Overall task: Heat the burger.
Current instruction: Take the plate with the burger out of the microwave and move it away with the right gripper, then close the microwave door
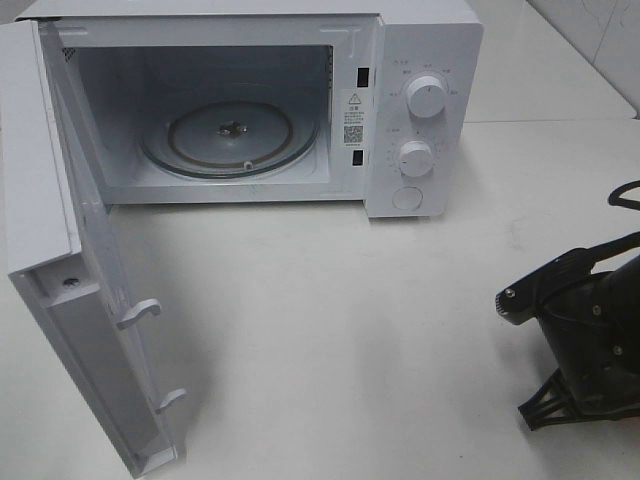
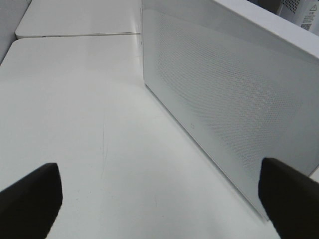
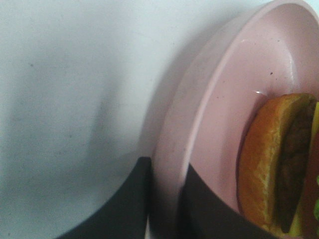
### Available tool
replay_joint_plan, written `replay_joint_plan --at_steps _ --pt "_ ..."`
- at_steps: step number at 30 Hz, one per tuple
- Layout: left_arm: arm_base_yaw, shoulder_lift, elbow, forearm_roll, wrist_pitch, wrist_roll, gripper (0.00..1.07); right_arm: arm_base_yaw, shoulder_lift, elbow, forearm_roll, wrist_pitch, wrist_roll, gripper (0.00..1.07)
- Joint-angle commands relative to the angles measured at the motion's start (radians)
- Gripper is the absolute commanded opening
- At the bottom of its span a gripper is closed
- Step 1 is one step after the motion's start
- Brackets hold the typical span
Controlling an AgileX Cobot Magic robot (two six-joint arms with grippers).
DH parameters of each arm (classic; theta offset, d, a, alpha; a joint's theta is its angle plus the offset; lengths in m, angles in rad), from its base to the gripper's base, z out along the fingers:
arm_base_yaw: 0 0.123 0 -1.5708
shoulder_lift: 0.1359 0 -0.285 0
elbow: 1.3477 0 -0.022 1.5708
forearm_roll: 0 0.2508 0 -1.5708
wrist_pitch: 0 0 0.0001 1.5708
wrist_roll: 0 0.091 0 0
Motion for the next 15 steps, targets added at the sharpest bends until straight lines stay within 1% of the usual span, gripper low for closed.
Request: replay_joint_plan --at_steps 1,2,3,4,5,8,9,10,11,12,13,14,15 --pt "0.002 -0.020 0.001 -0.002 -0.007 0.000 1.01 -0.005 0.003 -0.006 -0.033 0.030 -0.006 0.25" --pt "0.002 -0.020 0.001 -0.002 -0.007 0.000 1.01 -0.005 0.003 -0.020 0.002 0.039 -0.033 0.33" --pt "0.002 -0.020 0.001 -0.002 -0.007 0.000 1.01 -0.005 0.003 -0.020 0.002 0.039 -0.033 0.33" --pt "0.002 -0.020 0.001 -0.002 -0.007 0.000 1.01 -0.004 0.001 -0.032 0.025 0.044 -0.055 0.37" --pt "0.002 -0.020 0.001 -0.002 -0.007 0.000 1.01 -0.004 -0.014 -0.052 0.074 0.050 -0.122 0.44" --pt "0.002 -0.020 0.001 -0.002 -0.007 0.000 1.01 -0.004 -0.025 -0.059 0.090 0.050 -0.157 0.47" --pt "0.002 -0.020 0.001 -0.002 -0.007 0.000 1.01 -0.004 -0.056 -0.073 0.121 0.050 -0.211 0.50" --pt "0.002 -0.020 0.001 -0.002 -0.007 0.000 1.01 -0.004 -0.104 -0.087 0.154 0.051 -0.271 0.51" --pt "0.002 -0.020 0.001 -0.002 -0.007 0.000 1.01 -0.004 -0.104 -0.087 0.154 0.051 -0.271 0.51" --pt "0.002 -0.020 0.001 -0.002 -0.007 0.000 1.01 -0.004 -0.133 -0.092 0.169 0.051 -0.294 0.51" --pt "0.002 -0.020 0.001 -0.002 -0.007 0.000 1.01 -0.004 -0.190 -0.107 0.213 0.051 -0.351 0.51" --pt "0.002 -0.020 0.001 -0.002 -0.007 0.000 1.01 -0.004 -0.190 -0.107 0.213 0.051 -0.351 0.51" --pt "0.002 -0.020 0.001 -0.002 -0.007 0.000 1.01 -0.004 -0.250 -0.121 0.274 0.048 -0.423 0.51"
